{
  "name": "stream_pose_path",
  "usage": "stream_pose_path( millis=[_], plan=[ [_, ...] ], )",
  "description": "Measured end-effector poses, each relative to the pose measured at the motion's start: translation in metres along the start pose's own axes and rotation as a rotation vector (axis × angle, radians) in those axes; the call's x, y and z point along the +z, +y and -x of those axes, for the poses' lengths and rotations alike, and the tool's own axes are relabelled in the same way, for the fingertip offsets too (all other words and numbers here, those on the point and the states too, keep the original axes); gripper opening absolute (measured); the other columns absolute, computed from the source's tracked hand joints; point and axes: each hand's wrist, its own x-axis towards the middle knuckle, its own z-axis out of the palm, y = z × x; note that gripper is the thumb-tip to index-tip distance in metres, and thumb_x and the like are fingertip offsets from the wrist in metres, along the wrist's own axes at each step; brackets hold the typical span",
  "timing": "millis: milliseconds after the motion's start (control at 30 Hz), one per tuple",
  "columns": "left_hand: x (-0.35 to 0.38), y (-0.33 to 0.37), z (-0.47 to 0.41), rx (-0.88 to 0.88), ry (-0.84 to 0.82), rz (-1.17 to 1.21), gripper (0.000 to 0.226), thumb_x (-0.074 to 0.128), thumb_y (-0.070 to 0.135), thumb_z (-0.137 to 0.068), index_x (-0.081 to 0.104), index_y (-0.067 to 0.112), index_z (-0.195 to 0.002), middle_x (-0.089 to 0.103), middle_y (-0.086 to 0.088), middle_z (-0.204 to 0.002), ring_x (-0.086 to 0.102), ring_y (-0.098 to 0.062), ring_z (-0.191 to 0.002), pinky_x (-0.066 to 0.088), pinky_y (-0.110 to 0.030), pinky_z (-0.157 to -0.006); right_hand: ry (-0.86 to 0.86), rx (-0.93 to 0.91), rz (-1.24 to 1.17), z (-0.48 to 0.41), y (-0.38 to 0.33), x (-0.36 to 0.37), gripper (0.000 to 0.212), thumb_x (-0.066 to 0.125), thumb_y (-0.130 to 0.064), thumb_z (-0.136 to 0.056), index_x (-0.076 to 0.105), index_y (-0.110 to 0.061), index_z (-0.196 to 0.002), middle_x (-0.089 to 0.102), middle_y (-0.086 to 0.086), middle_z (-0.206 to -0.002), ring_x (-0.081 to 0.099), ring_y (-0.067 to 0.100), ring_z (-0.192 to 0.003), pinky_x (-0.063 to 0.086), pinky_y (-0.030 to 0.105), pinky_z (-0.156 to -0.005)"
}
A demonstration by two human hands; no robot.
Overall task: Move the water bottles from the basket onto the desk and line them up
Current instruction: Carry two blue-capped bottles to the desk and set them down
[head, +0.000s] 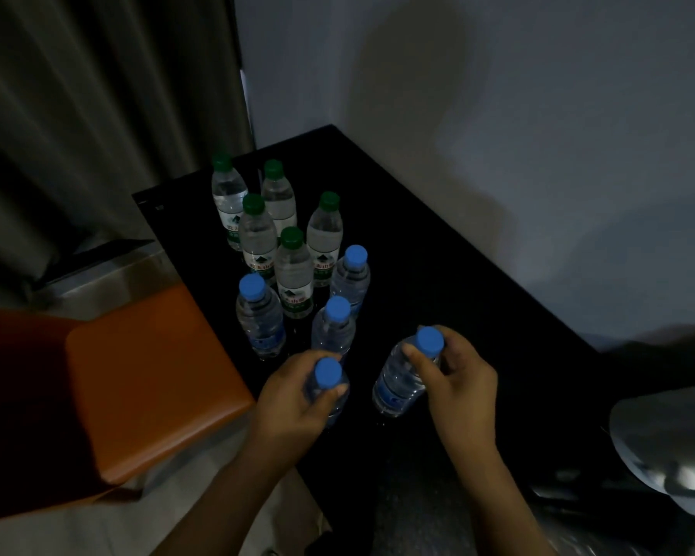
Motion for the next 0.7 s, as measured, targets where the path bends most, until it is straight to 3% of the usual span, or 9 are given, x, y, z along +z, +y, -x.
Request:
stream_pose_path(
  millis=[100, 267, 467, 700],
  plan=[
    [-0.002, 0.0, -0.004, -0.015, -0.003, -0.014, 0.031, 0.072, 0.016, -0.082, 0.063, 0.018, -0.111, 0.065, 0.006, -0.106, 0.06, -0.003, -0.099, 0.049, -0.019, -0.083, -0.011, -0.015, 0.02, -0.01, 0.004, 0.006, 0.026, 0.065, -0.049, -0.077, 0.062, -0.041, -0.101, 0.069, -0.017, -0.096, 0.066, 0.0, -0.092, 0.053, 0.015, -0.076],
    [-0.004, 0.002, -0.004, -0.008, -0.029, -0.035, 0.03, 0.071, 0.016, -0.083, 0.06, 0.024, -0.11, 0.062, 0.008, -0.107, 0.056, 0.004, -0.1, 0.04, -0.003, -0.079, -0.021, -0.042, 0.099, -0.03, 0.009, 0.017, 0.028, 0.071, -0.03, -0.082, 0.055, -0.046, -0.1, 0.066, -0.019, -0.096, 0.063, -0.005, -0.093, 0.05, 0.008, -0.076],
    [-0.008, 0.0, 0.003, 0.085, -0.049, -0.054, 0.031, 0.068, 0.02, -0.086, 0.058, 0.021, -0.115, 0.06, 0.007, -0.109, 0.052, 0.005, -0.103, 0.038, -0.003, -0.081, -0.039, -0.002, 0.113, -0.054, 0.018, 0.032, 0.033, 0.073, -0.028, -0.082, 0.06, -0.028, -0.112, 0.064, -0.018, -0.099, 0.062, -0.007, -0.094, 0.051, 0.01, -0.078],
    [-0.008, 0.0, 0.003, 0.074, -0.05, -0.056, 0.029, 0.069, 0.019, -0.085, 0.059, 0.02, -0.112, 0.06, 0.007, -0.106, 0.054, 0.003, -0.098, 0.037, -0.002, -0.077, -0.065, 0.01, 0.152, -0.059, 0.028, 0.043, 0.032, 0.072, -0.025, -0.084, 0.058, -0.033, -0.112, 0.062, -0.024, -0.097, 0.059, -0.016, -0.092, 0.047, 0.003, -0.076]
  ],
)
